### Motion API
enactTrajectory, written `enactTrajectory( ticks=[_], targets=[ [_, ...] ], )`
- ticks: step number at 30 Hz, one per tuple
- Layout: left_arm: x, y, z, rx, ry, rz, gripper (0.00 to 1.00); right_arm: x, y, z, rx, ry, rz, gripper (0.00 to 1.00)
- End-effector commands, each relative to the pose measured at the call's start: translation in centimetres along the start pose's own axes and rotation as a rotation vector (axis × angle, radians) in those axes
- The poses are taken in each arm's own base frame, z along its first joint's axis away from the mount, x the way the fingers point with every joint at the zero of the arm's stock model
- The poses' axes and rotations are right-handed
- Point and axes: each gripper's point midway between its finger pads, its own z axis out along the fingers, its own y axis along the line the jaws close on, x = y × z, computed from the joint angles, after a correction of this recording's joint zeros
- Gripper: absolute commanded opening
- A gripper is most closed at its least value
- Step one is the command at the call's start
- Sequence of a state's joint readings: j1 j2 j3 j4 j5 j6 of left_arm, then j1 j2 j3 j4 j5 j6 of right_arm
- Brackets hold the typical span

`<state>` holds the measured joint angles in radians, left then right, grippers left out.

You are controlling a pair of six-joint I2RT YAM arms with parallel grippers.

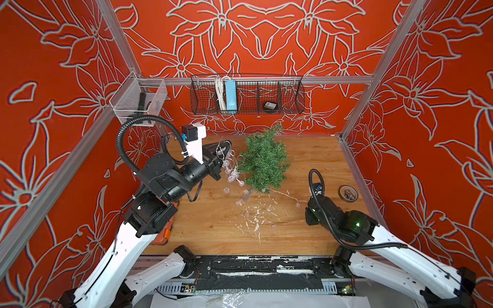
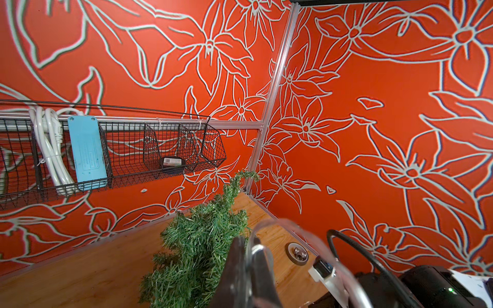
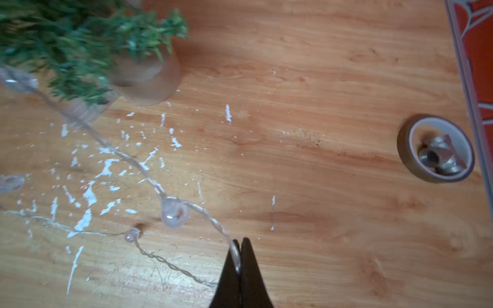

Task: Remove string lights from the small christmas tree
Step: Place the light string at the center of the board.

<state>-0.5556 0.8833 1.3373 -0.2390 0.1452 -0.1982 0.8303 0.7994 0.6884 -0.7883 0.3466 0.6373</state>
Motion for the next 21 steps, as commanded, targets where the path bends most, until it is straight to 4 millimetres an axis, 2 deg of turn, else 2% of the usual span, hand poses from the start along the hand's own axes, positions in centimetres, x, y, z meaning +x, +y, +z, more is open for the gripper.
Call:
enactTrajectory(
  ticks=[1, 4, 6, 9, 12, 14, 16, 19, 21],
  targets=[
    [-1.1, -0.2, -0.6, 0.003, -0.051, 0.020, 0.00, -0.3, 4.4, 0.7, -0.218, 0.009, -0.032, 0.00],
    [-0.9, 0.0, -0.9, -0.008, -0.048, 0.028, 0.00, -2.1, 11.0, -1.8, -0.539, -0.060, -0.078, 0.00],
    [-1.1, 0.2, -1.2, -0.025, -0.055, 0.039, 0.00, -2.4, 15.0, -4.0, -0.663, -0.067, -0.198, 0.00],
    [-1.4, 0.4, -1.6, -0.039, -0.068, 0.051, 0.00, -0.4, 21.0, -7.3, -0.884, 0.011, -0.356, 0.00],
    [-1.4, 0.4, -1.7, -0.041, -0.071, 0.053, 0.00, 1.7, 24.5, -9.7, -1.015, 0.080, -0.477, 0.00],
    [-1.3, 0.5, -1.7, -0.044, -0.070, 0.053, 0.00, 2.1, 24.8, -9.5, -0.984, 0.096, -0.501, 0.00],
    [-1.3, 0.4, -1.6, -0.043, -0.070, 0.050, 0.00, 2.2, 23.8, -8.5, -0.922, 0.091, -0.461, 0.00],
    [-1.3, 0.4, -1.7, -0.040, -0.073, 0.049, 0.00, 2.4, 20.8, -7.1, -0.777, 0.095, -0.427, 0.00],
    [-1.3, 0.5, -1.7, -0.045, -0.075, 0.049, 0.00, 1.6, 17.4, -6.9, -0.646, 0.056, -0.370, 0.00]
  ],
)
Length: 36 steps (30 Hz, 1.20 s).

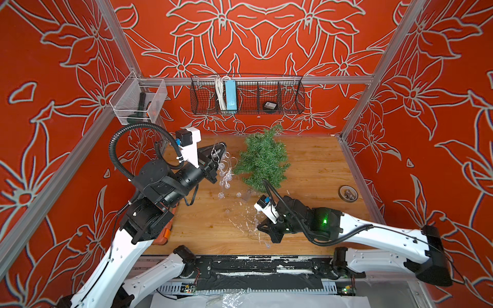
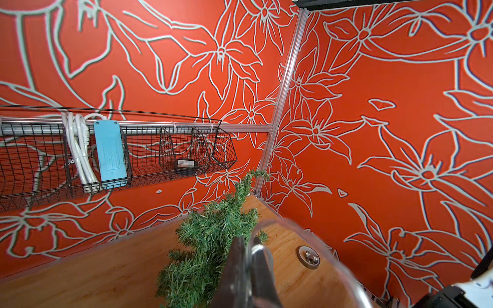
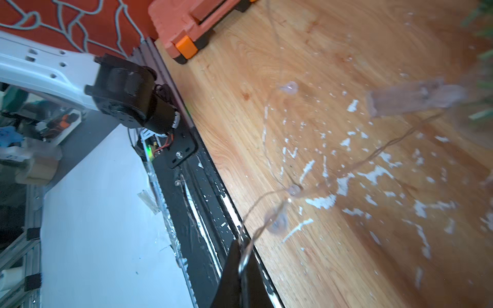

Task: Remove string lights from the small christmas tree
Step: Place the light string at the center of the board.

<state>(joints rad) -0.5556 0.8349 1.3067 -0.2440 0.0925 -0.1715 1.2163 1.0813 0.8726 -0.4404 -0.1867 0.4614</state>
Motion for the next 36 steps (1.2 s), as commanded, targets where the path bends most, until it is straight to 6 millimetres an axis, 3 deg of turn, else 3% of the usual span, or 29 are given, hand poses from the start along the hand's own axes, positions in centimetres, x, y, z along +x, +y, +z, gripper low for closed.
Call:
enactTrajectory(
  ticks=[1, 5, 7, 11, 17, 20, 26, 29, 33, 36],
  targets=[
    [-1.2, -0.1, -0.4, 0.001, -0.052, 0.020, 0.00, 1.6, -4.7, -3.9, 0.255, -0.035, 0.080, 0.00],
    [-1.5, 0.0, -0.6, -0.010, -0.069, 0.017, 0.00, 4.1, -10.7, -10.7, 0.631, -0.057, 0.206, 0.00],
    [-1.7, -0.1, -0.7, -0.005, -0.077, 0.015, 0.00, 5.4, -12.8, -13.3, 0.789, -0.034, 0.228, 0.00],
    [-1.9, -0.3, -0.9, 0.008, -0.092, 0.005, 0.00, 5.4, -15.6, -17.3, 0.991, -0.070, 0.255, 0.00],
    [-1.9, -0.7, -0.9, 0.029, -0.080, -0.002, 0.00, 2.1, -19.3, -21.7, 1.106, -0.216, 0.363, 0.00],
    [-2.1, -1.0, -0.9, 0.043, -0.078, -0.005, 0.00, -1.2, -21.2, -24.7, 1.192, -0.345, 0.383, 0.00],
    [-2.6, -1.8, -1.5, 0.077, -0.073, 0.001, 0.00, -6.3, -20.4, -30.8, 1.257, -0.515, 0.327, 0.00],
    [-2.4, -1.5, -1.5, 0.064, -0.073, 0.006, 0.00, -7.5, -21.6, -31.0, 1.269, -0.511, 0.346, 0.00],
    [-2.2, -1.9, -0.9, 0.088, -0.060, -0.003, 0.00, -9.5, -25.1, -29.9, 1.265, -0.518, 0.381, 0.00],
    [-2.2, -2.3, -0.6, 0.117, -0.052, -0.017, 0.00, -12.3, -26.7, -30.4, 1.256, -0.549, 0.364, 0.00]
  ],
)
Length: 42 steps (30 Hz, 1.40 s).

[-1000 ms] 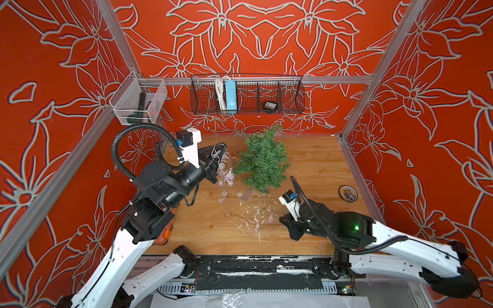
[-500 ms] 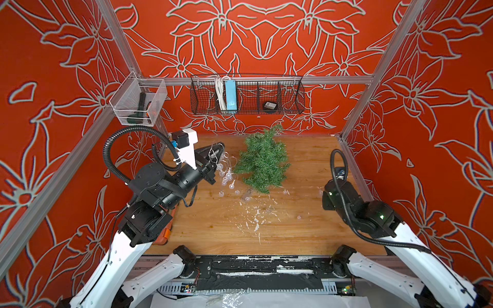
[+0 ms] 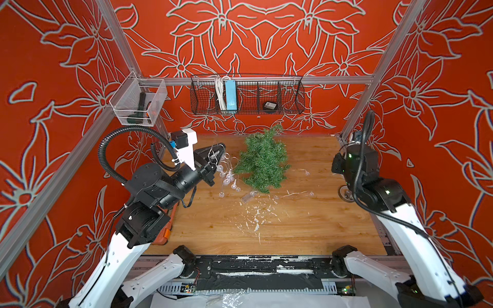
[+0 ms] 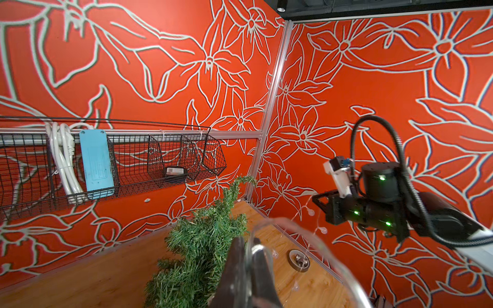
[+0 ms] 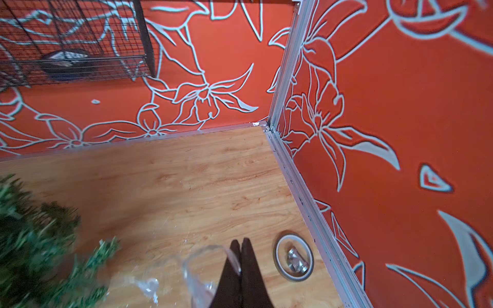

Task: Remove string lights from the small christmas tree
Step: Place the light string at the center of the board.

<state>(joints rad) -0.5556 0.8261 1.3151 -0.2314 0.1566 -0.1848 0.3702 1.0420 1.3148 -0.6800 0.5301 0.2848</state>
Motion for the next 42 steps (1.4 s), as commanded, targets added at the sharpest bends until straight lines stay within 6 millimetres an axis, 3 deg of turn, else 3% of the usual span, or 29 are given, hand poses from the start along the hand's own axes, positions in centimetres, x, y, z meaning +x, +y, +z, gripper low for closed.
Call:
enactTrajectory(
  ticks=[1, 4, 6, 10, 11, 17, 22, 26, 32, 42],
  targets=[
    [-1.6, -1.4, 0.0, 0.066, -0.036, -0.011, 0.00, -4.0, 1.8, 1.5, -0.055, -0.072, -0.004, 0.00],
    [-2.5, -2.4, 0.5, 0.121, -0.037, -0.025, 0.00, -7.1, 1.8, 1.0, -0.063, -0.128, -0.012, 0.00],
    [-3.2, -3.2, 1.0, 0.167, -0.044, -0.041, 0.00, -8.1, 1.5, 1.2, -0.050, -0.140, -0.022, 0.00],
    [-5.3, -5.4, 2.2, 0.293, -0.072, -0.090, 0.00, -8.8, 0.7, 2.5, -0.048, -0.141, 0.024, 0.00],
    [-5.3, -5.7, 3.5, 0.321, -0.058, -0.109, 0.00, -8.9, 0.6, 2.8, -0.053, -0.142, 0.031, 0.00],
    [-10.7, -8.5, 5.7, 0.491, -0.139, -0.158, 0.00, -9.9, 0.3, 4.7, -0.059, -0.134, 0.062, 0.00],
    [-13.9, -10.6, 7.9, 0.639, -0.150, -0.207, 0.00, -10.6, -0.1, 5.4, -0.076, -0.139, 0.123, 0.00],
    [-14.0, -11.5, 9.2, 0.720, -0.109, -0.255, 0.00, -10.1, 0.1, 5.4, -0.096, -0.130, 0.127, 0.00],
    [-12.3, -11.7, 9.0, 0.781, -0.098, -0.309, 0.00, -10.3, 0.6, 6.0, -0.123, -0.126, 0.134, 0.00],
    [-16.3, -11.3, 12.6, 0.777, -0.265, -0.171, 0.00, -12.8, 2.1, 6.4, -0.218, -0.163, 0.160, 0.00]
  ],
)
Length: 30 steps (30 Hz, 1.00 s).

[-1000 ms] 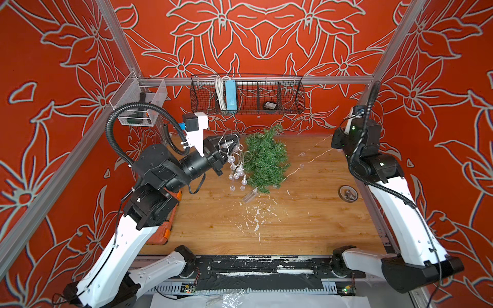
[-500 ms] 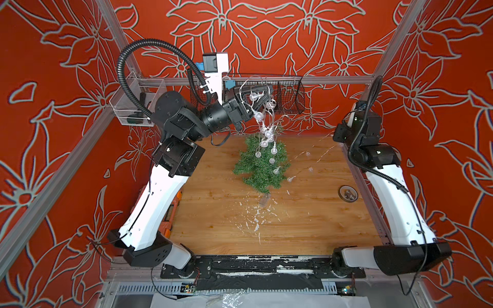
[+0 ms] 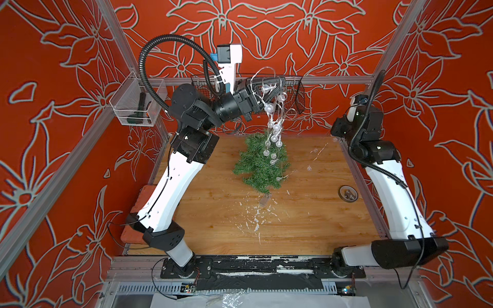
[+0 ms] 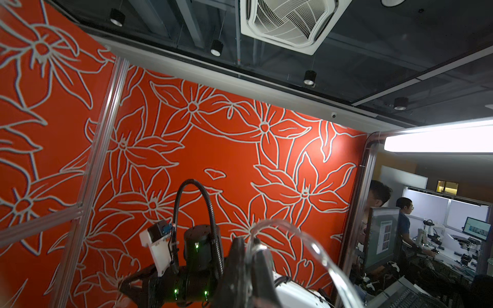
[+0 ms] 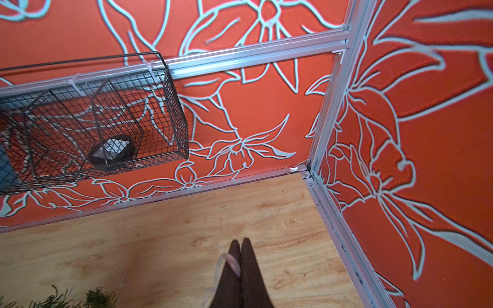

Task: Remove string lights from the small christmas tree
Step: Place the light string at the center of the board.

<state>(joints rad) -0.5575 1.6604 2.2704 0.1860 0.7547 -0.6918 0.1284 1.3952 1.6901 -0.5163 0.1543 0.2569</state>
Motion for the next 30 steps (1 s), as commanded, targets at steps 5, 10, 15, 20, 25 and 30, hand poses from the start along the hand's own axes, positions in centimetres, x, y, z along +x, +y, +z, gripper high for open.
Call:
enactTrajectory(
  ticks=[5, 10, 15, 20, 25, 30],
  targets=[
    [-4.5, 1.0, 0.7, 0.076, -0.191, 0.126, 0.00, -3.5, 0.4, 0.0, -0.068, -0.084, 0.043, 0.00],
    [-4.8, 2.5, 0.7, 0.121, -0.294, 0.185, 0.00, -4.4, -1.0, 1.0, -0.085, -0.135, 0.111, 0.00],
    [-4.2, 4.2, 1.0, 0.139, -0.346, 0.235, 0.00, -5.6, -2.8, 2.9, -0.113, -0.169, 0.203, 0.00],
    [-2.5, 6.3, 1.5, 0.107, -0.320, 0.300, 0.00, -6.5, -1.9, 5.4, -0.182, -0.159, 0.171, 0.00],
    [-1.5, 7.4, 1.8, 0.109, -0.315, 0.344, 0.00, -7.4, 0.3, 7.4, -0.307, -0.164, 0.171, 0.00],
    [0.1, 13.4, 1.4, -0.045, -0.298, 0.349, 0.00, -7.6, 3.0, 8.8, -0.418, -0.145, 0.132, 0.00]
  ],
)
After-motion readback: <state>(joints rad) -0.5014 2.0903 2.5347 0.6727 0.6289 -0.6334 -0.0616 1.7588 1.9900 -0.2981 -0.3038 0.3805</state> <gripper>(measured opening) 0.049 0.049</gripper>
